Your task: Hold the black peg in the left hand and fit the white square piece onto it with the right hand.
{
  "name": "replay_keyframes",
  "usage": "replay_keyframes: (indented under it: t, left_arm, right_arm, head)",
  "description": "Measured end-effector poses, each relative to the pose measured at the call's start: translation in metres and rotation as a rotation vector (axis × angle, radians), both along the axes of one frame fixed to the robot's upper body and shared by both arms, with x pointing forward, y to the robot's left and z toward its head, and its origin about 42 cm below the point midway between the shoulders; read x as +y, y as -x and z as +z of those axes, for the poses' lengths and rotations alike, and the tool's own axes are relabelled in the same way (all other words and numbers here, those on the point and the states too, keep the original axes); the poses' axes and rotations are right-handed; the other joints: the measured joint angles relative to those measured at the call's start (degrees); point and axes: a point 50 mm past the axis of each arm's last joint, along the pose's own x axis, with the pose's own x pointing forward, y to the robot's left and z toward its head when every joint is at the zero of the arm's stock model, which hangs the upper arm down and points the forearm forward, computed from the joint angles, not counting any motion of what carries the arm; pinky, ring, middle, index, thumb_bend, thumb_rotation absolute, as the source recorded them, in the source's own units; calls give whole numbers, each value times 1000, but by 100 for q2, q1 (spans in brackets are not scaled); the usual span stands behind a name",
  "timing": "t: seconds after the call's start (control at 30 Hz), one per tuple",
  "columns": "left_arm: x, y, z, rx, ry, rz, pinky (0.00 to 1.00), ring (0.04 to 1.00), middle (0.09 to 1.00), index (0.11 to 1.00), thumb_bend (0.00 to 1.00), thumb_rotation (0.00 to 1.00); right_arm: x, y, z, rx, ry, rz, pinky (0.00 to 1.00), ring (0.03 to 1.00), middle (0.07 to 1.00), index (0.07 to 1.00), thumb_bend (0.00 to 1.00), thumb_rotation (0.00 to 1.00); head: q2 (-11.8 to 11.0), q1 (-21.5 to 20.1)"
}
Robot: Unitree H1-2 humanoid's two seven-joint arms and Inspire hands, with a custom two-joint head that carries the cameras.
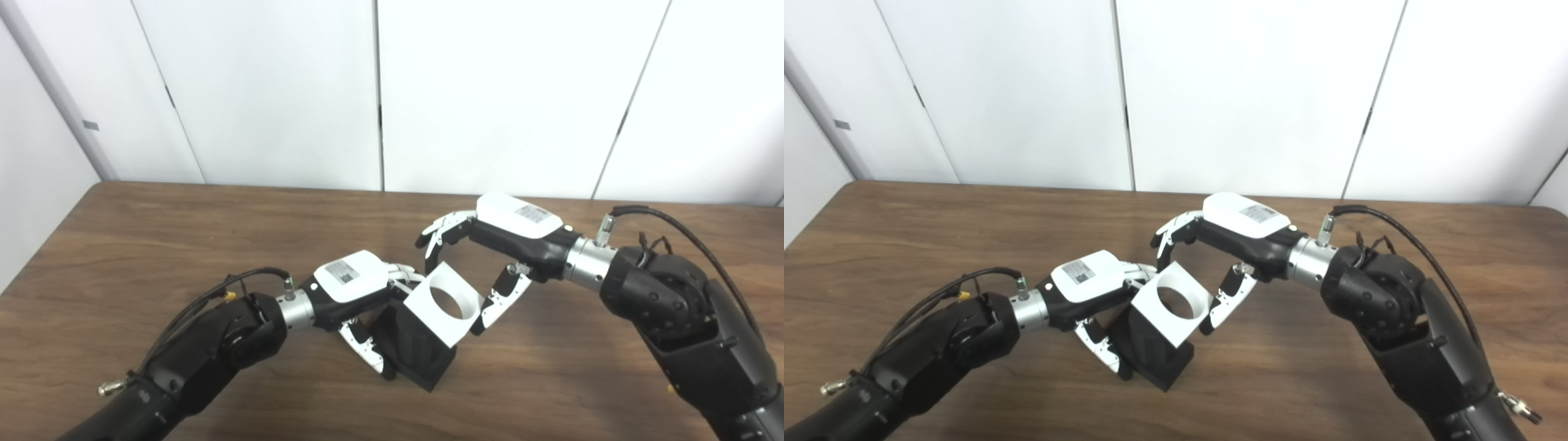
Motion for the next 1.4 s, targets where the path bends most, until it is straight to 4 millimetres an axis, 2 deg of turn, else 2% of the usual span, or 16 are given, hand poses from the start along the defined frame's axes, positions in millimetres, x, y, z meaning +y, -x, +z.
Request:
replay_keyframes:
  t: [0.87,1.4]
  left_arm:
    - [-3,4,2,-2,-11,10,752,890,883,493,520,80]
    - [-6,4,2,2,-9,15,750,889,893,493,520,82]
  right_arm:
    - [4,-13,-23,83,19,-25,690,822,784,480,516,137]
    - [21,-13,-23,69,25,2,690,808,776,480,516,140]
  head:
    - [79,44]
    - [106,88]
